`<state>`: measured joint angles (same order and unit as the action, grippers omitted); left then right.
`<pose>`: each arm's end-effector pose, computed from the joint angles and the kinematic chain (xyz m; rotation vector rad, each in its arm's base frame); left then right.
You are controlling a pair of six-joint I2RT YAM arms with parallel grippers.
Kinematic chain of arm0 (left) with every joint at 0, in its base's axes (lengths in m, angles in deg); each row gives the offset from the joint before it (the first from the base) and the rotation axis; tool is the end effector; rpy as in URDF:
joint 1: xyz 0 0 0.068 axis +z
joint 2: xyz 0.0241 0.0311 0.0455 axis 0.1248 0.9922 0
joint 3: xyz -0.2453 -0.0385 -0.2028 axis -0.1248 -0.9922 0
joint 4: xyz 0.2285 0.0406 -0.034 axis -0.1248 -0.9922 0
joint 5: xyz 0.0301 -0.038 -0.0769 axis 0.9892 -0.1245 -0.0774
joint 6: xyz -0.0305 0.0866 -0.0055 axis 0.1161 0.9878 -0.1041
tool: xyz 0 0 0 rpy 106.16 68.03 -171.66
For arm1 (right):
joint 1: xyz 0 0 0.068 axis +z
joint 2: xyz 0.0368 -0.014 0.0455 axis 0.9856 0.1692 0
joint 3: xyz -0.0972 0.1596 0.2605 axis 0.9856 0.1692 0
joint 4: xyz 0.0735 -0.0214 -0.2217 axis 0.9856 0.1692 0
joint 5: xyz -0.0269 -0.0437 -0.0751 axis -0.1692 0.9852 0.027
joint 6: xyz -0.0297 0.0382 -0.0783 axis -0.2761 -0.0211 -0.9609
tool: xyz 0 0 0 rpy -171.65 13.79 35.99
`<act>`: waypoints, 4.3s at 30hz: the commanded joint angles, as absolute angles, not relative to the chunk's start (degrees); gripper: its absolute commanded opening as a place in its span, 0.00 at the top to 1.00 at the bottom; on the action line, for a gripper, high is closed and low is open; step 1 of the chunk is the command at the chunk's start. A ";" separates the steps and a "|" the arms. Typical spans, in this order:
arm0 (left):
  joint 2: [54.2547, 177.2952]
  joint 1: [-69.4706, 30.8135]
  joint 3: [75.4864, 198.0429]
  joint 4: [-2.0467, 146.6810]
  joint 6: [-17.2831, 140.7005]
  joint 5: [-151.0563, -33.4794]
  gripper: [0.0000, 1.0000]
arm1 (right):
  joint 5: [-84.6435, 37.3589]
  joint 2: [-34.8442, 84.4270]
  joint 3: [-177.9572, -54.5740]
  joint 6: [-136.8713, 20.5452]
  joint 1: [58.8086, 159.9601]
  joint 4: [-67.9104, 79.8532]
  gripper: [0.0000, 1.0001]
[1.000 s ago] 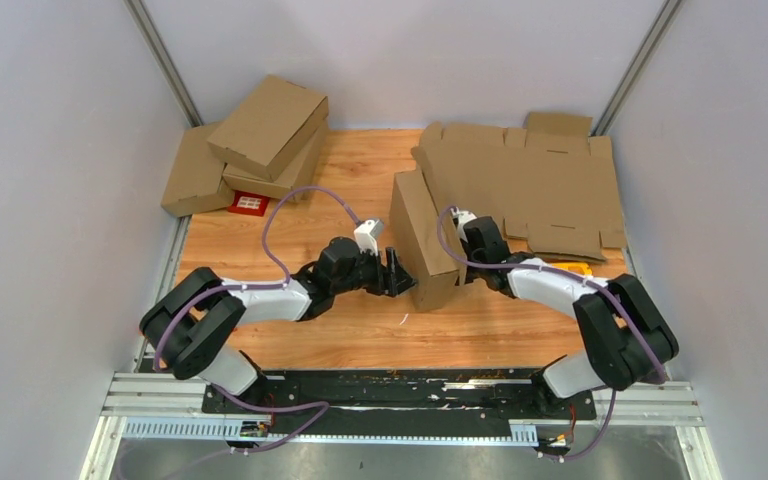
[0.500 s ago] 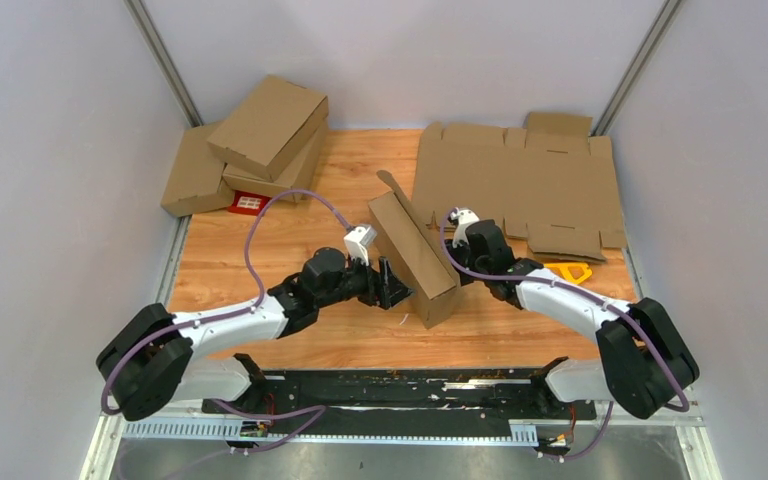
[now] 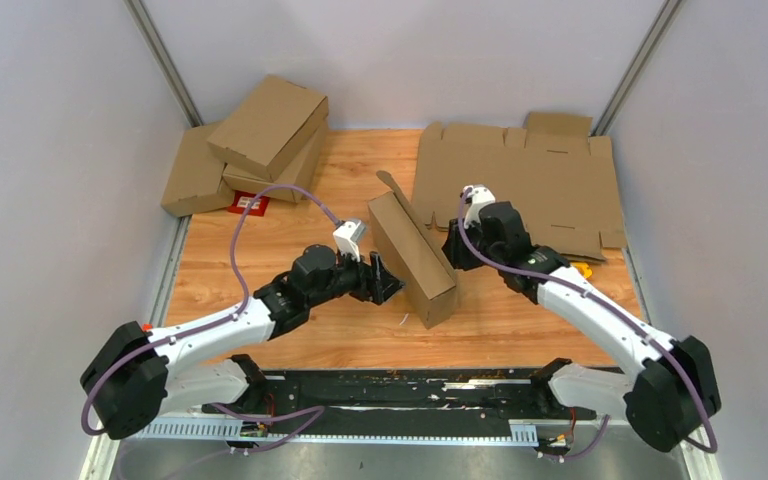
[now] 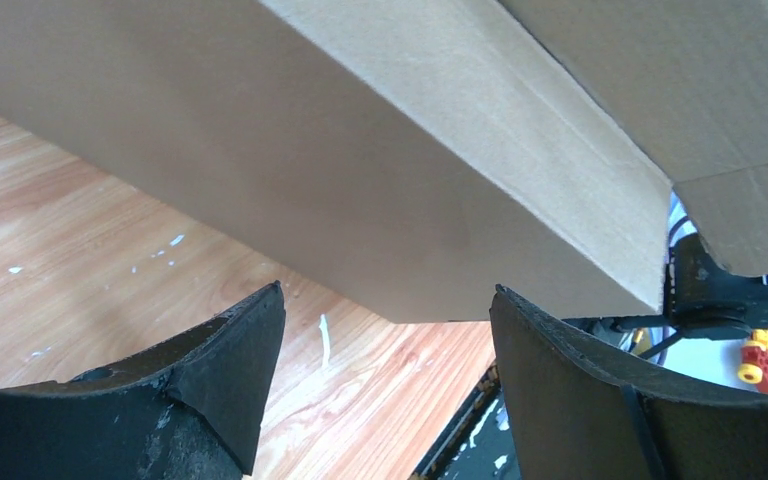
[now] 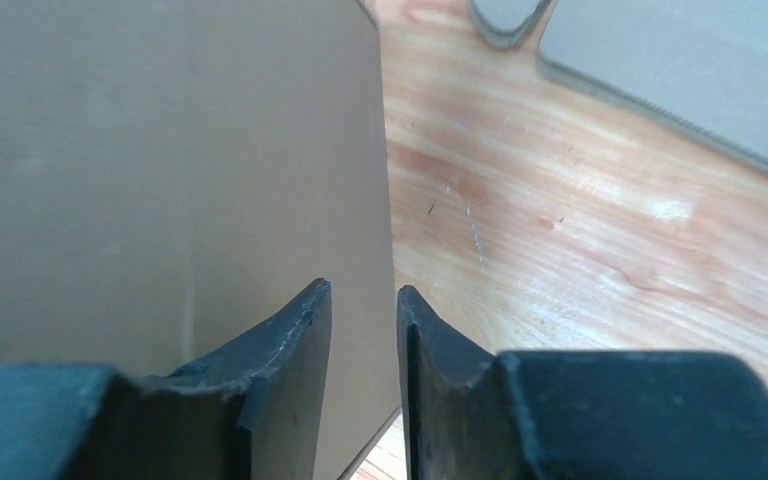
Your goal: Fold the paper box
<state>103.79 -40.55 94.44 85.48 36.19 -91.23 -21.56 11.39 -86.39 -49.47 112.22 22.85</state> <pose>0.1544 -0.1855 0.2749 0.2829 2.0320 -1.0938 0.2034 0.1363 0.2790 -0.3835 2.2819 0.5429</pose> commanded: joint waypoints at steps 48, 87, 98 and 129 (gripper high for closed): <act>106.46 -30.33 103.40 70.67 47.02 -91.56 0.22 | 3.62 18.02 -112.74 -49.70 136.07 60.07 0.23; 110.74 -12.30 109.64 101.90 59.44 -115.96 0.02 | -10.50 -4.88 -100.49 -52.45 135.76 62.25 0.41; 120.23 -16.79 117.92 96.90 63.08 -126.18 0.08 | -10.66 -4.46 -101.99 -53.07 135.80 62.77 0.41; 119.41 -26.84 131.93 58.28 67.49 -104.05 1.00 | -4.99 -0.60 -103.31 -54.81 135.80 61.58 0.23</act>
